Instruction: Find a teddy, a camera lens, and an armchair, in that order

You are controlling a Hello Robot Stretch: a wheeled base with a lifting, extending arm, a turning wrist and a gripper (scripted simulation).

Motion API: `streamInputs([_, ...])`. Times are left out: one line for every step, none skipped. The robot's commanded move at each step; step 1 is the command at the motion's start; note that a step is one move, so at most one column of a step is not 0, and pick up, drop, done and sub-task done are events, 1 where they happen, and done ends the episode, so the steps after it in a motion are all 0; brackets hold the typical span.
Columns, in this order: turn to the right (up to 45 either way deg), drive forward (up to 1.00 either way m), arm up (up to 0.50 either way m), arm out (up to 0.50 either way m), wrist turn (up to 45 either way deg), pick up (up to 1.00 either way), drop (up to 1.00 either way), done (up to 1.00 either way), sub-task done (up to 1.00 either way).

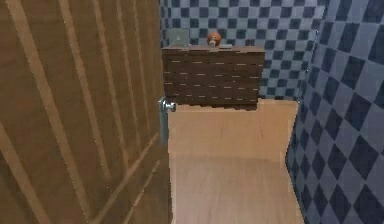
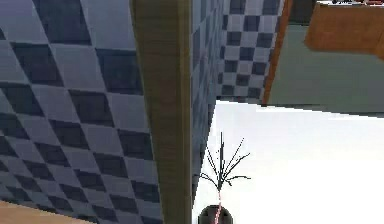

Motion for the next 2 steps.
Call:
streamInputs([9.0, 0.0, 0.0, 0.0, 0.0, 0.0, 0.0, 0.0, 0.0])
streamInputs([0.0, 0.15, 0.0, 0.0, 0.0, 0.0, 0.0, 0.0, 0.0])
